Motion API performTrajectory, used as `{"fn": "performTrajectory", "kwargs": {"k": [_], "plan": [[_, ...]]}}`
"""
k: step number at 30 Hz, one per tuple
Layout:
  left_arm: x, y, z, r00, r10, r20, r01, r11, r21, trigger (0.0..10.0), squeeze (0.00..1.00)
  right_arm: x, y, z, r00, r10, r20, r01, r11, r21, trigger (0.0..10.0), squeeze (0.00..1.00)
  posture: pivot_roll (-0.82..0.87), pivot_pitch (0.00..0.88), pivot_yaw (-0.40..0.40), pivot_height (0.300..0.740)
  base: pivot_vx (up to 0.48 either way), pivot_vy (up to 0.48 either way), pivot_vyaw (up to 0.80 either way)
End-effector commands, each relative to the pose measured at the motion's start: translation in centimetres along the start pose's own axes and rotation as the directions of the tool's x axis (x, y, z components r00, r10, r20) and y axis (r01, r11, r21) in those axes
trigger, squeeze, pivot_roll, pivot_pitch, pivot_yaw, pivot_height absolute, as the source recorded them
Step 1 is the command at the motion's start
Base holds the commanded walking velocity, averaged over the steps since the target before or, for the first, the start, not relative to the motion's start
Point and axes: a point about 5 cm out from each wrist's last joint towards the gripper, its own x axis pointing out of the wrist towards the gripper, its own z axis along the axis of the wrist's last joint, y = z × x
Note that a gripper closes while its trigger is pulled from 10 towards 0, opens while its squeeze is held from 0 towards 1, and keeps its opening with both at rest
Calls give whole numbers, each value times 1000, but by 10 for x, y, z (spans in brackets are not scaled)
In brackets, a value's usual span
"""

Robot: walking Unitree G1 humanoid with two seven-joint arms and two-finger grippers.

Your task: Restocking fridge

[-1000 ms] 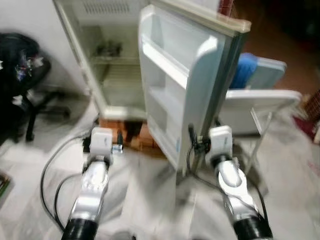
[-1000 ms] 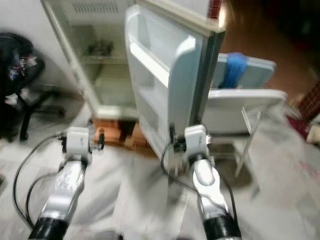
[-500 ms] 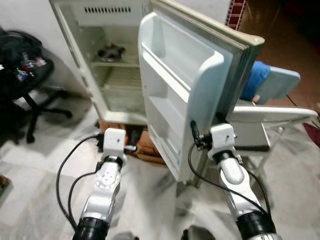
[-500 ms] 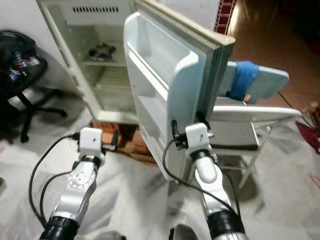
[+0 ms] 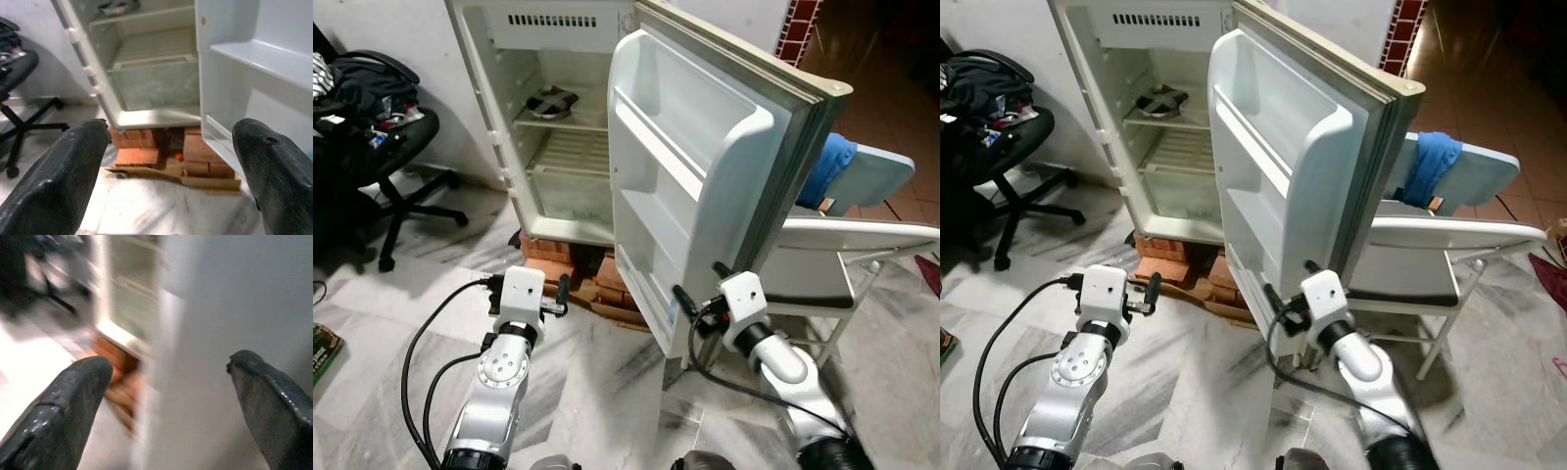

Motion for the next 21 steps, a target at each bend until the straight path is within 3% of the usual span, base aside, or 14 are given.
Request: {"fn": "performTrajectory", "kwargs": {"k": [1,2,3,4,5,8,14,18,21], "plan": [[-7,10,-6,999,-2,-40,2,1000,-7,10000,0,5,-27,13,989,-144,45,146,989,-28,10000,0,-3,26,43,740,0,0,0],[-10,12,-10,998,-3,-56,3,1000,-4,10000,0,6,-35,17,980,-188,57,190,982,-23,10000,0,3,28,44,740,0,0,0],[-16,17,-16,996,3,-87,-3,1000,8,10000,0,7,-54,26,952,-296,81,298,954,-19,10000,0,9,29,43,740,0,0,0],[-16,17,-16,996,3,-87,-3,1000,8,10000,0,7,-54,26,952,-296,81,298,954,-19,10000,0,9,29,43,740,0,0,0],[-25,22,-27,991,1,-136,2,1000,20,10000,0,7,-70,35,925,-369,95,371,929,-7,10000,0,20,32,41,740,0,0,0],[-30,25,-31,988,5,-157,-2,1000,20,10000,0,6,-77,41,920,-377,106,379,925,-2,10000,0,28,32,36,740,0,0,0],[-30,26,-29,988,6,-157,-2,1000,28,10000,0,1,-80,35,949,-302,87,303,953,9,10000,0,31,34,35,740,0,0,0],[-31,27,-28,987,3,-161,2,1000,29,10000,0,0,-95,36,927,-364,88,364,931,20,10000,0,32,36,40,740,0,0,0],[-31,28,-27,986,-5,-164,11,999,35,10000,0,4,-111,56,894,-421,155,421,906,31,10000,0,39,33,48,740,0,0,0]]}}
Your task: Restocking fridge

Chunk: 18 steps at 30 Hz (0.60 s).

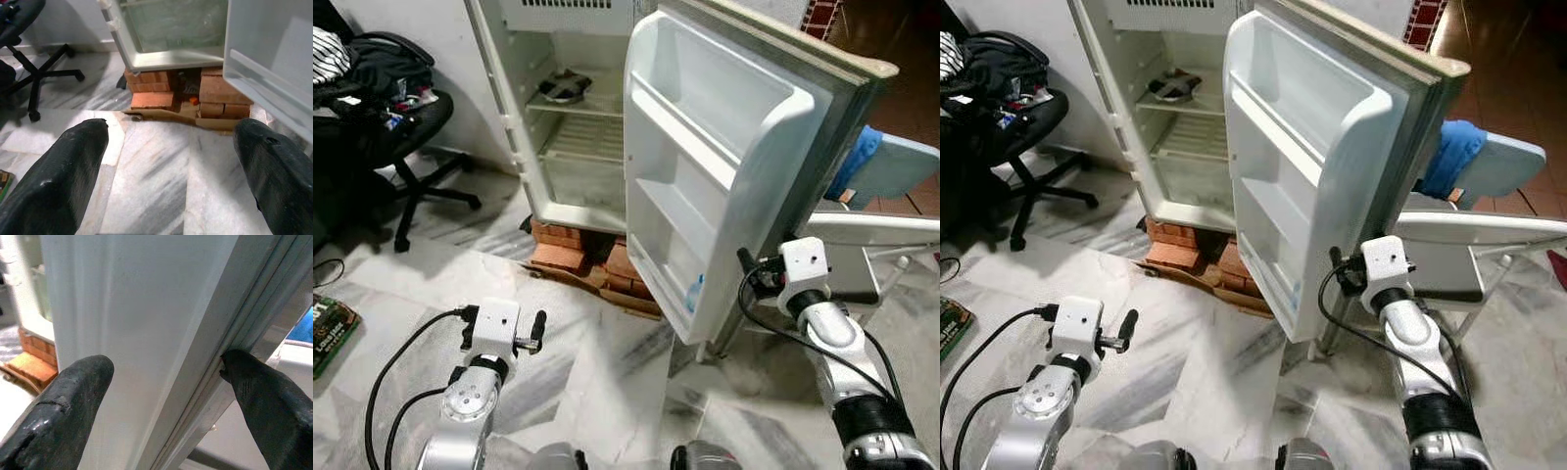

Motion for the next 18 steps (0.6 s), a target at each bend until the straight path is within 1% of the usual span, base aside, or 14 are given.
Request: {"fn": "performTrajectory", "kwargs": {"k": [1,3,4,5,6,7,8,9,10,11,13,14,16,18], "plan": [[-1,4,2,1000,-3,0,3,1000,13,10000,0,10,-47,50,962,-194,190,192,981,29,10000,0,44,32,49,740,0,0,0],[-2,5,3,1000,-3,-1,3,1000,15,10000,0,13,-55,69,949,-193,250,187,981,46,10000,0,48,30,47,740,0,0,0],[-2,5,3,1000,-2,-2,2,1000,16,10000,0,13,-54,74,954,-135,266,124,991,59,10000,0,51,31,47,740,0,0,0],[-2,5,3,1000,-2,-2,2,1000,16,10000,0,13,-54,74,954,-135,266,124,991,59,10000,0,51,31,47,740,0,0,0],[-2,5,2,1000,0,-3,0,1000,15,10000,0,12,-51,76,963,-33,267,14,997,72,10000,0,52,30,46,740,0,0,0],[-2,6,2,1000,1,-3,-1,1000,15,10000,0,11,-49,76,965,11,264,-32,997,76,10000,0,52,30,46,740,0,0,0],[-3,6,2,1000,2,-4,-2,1000,15,10000,0,7,-45,72,963,110,246,-135,987,87,10000,0,50,31,45,740,0,0,0],[-3,6,2,1000,3,-5,-3,1000,15,10000,0,-7,-34,61,923,339,182,-355,933,59,10000,0,46,32,45,740,0,0,0],[-3,6,2,1000,3,-5,-3,1000,15,10000,0,-16,-30,54,889,437,139,-444,896,24,10000,0,45,32,45,740,0,0,0],[-3,6,2,1000,3,-5,-3,1000,15,10000,0,-16,-30,54,889,437,139,-444,896,24,10000,0,45,32,45,740,0,0,0],[-3,6,2,1000,3,-5,-3,1000,15,10000,0,-27,-29,45,856,512,75,-512,859,-22,10000,0,41,31,49,740,0,0,0],[-3,6,2,1000,2,-6,-2,1000,15,10000,0,-27,-34,42,868,494,52,-492,869,-49,10000,0,37,33,52,740,0,0,0],[-1,5,3,1000,-5,-4,5,1000,18,10000,0,-19,-55,48,938,339,73,-335,940,-66,10000,0,33,32,58,740,0,0,0],[-1,5,3,1000,-7,-3,7,1000,19,10000,0,-18,-58,50,945,316,86,-312,948,-62,10000,0,32,32,60,740,0,0,0]]}}
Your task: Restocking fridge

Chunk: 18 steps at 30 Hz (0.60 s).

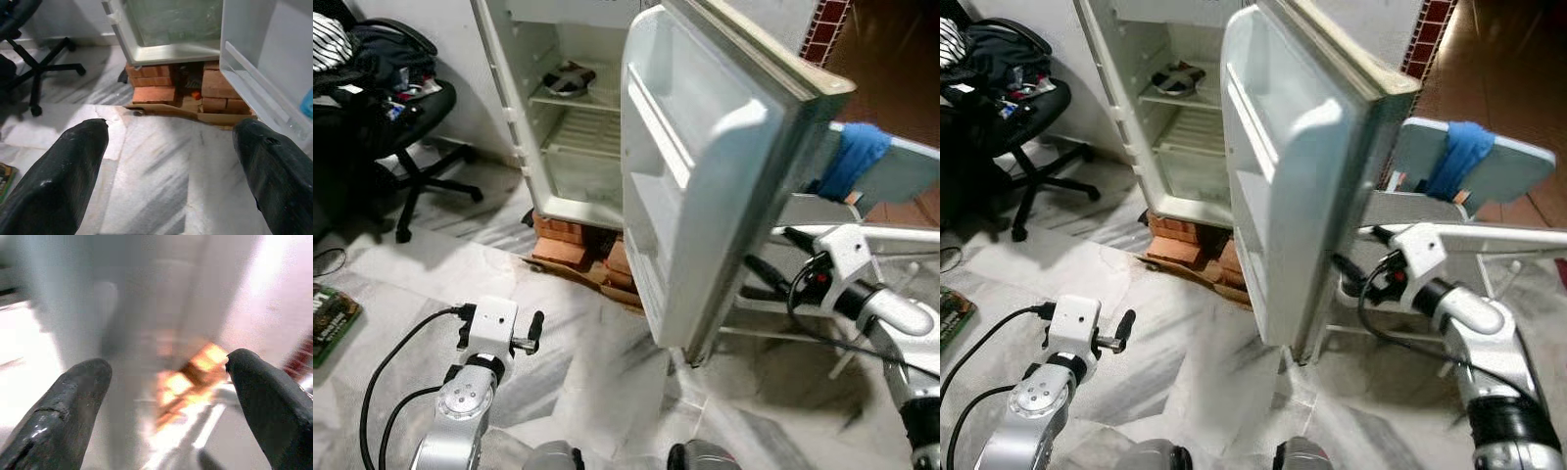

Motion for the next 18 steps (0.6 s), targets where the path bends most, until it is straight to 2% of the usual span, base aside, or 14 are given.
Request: {"fn": "performTrajectory", "kwargs": {"k": [1,3,6,7,8,10,11,12,13,14,15,17,18], "plan": [[1,1,2,1000,-6,3,6,1000,10,10000,0,4,-13,26,991,-76,110,79,997,-23,10000,0,31,29,67,740,0,0,0],[1,1,2,1000,-9,4,9,1000,11,10000,0,6,-12,30,987,-84,137,86,996,-9,10000,0,31,29,67,740,0,0,0],[3,1,5,1000,-15,9,15,1000,11,10000,0,16,7,50,972,-4,234,-13,997,70,10000,0,34,27,69,740,0,0,0],[3,1,5,1000,-16,10,16,1000,12,10000,0,20,19,62,955,46,292,-86,988,126,10000,0,36,27,68,740,0,0,0],[3,1,5,1000,-16,10,16,1000,12,10000,0,20,19,62,955,46,292,-86,988,126,10000,0,36,27,68,740,0,0,0],[3,0,5,1000,-16,11,16,1000,13,10000,0,18,54,90,875,243,419,-348,917,196,10000,0,38,25,65,740,0,0,0],[3,0,5,1000,-16,11,16,1000,13,10000,0,18,54,90,875,243,419,-348,917,196,10000,0,38,25,65,740,0,0,0],[3,0,6,1000,-15,14,15,1000,11,10000,0,8,83,101,769,430,473,-561,808,180,10000,0,40,26,62,740,0,0,0],[3,0,6,1000,-15,14,15,1000,11,10000,0,8,83,101,769,430,473,-561,808,180,10000,0,40,26,62,740,0,0,0],[4,0,6,1000,-14,15,14,1000,10,10000,0,5,90,102,740,473,478,-607,776,172,10000,0,40,25,61,740,0,0,0],[4,0,7,1000,-12,19,12,1000,7,10000,0,6,93,94,750,482,452,-604,778,173,10000,0,39,25,59,740,0,0,0],[6,0,10,999,-11,30,11,1000,3,10000,0,14,88,69,837,427,341,-508,839,194,10000,0,39,26,58,740,0,0,0],[6,0,10,999,-11,30,11,1000,3,10000,0,14,88,69,837,427,341,-508,839,194,10000,0,39,26,58,740,0,0,0]]}}
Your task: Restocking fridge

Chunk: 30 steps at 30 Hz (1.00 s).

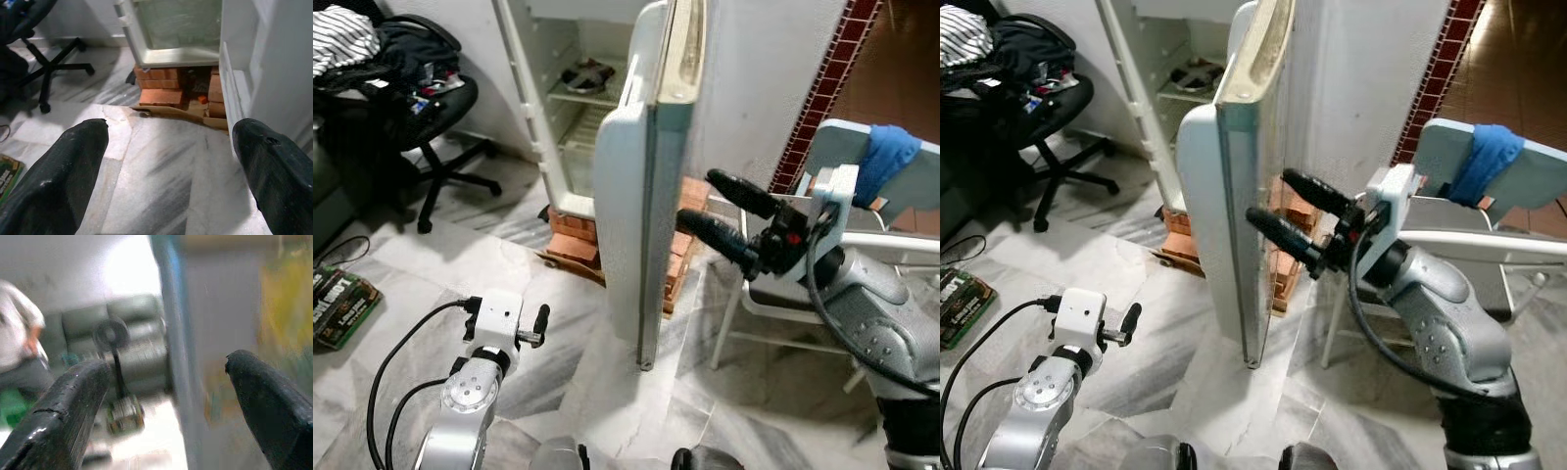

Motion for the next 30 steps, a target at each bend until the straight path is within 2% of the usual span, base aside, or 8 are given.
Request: {"fn": "performTrajectory", "kwargs": {"k": [1,5,8,18,22,24,26,30], "plan": [[1,2,2,1000,2,4,-2,1000,-1,10000,0,-2,-2,-10,999,-21,-47,21,1000,-3,10000,0,39,26,58,740,0,0,0],[8,-1,9,999,-6,31,6,1000,-5,10000,0,-11,-30,-44,928,-349,-128,342,937,-77,10000,0,25,24,59,740,0,0,0],[13,-1,15,999,-3,49,3,1000,-4,10000,0,-16,-30,-59,862,-478,-169,464,878,-117,10000,0,20,31,60,740,0,0,0],[25,7,31,994,25,106,-25,1000,1,10000,0,-18,-11,-89,715,-689,-117,666,722,-186,10000,0,13,45,60,740,0,0,0],[25,7,31,994,27,110,-26,1000,-14,10000,0,-19,-11,-91,694,-712,-110,687,700,-197,10000,0,8,49,57,740,0,0,0],[24,6,34,991,28,130,-25,999,-24,10000,0,-27,-15,-89,609,-790,-68,764,607,-218,10000,0,7,51,52,740,0,334,0],[22,5,35,988,33,148,-28,999,-35,10000,0,-33,-16,-90,569,-820,-63,799,569,-195,10000,0,9,52,47,740,0,480,0],[22,3,35,987,33,159,-27,999,-40,10000,0,-39,-12,-97,557,-825,-89,813,564,-145,10000,0,13,59,35,740,0,480,0]]}}
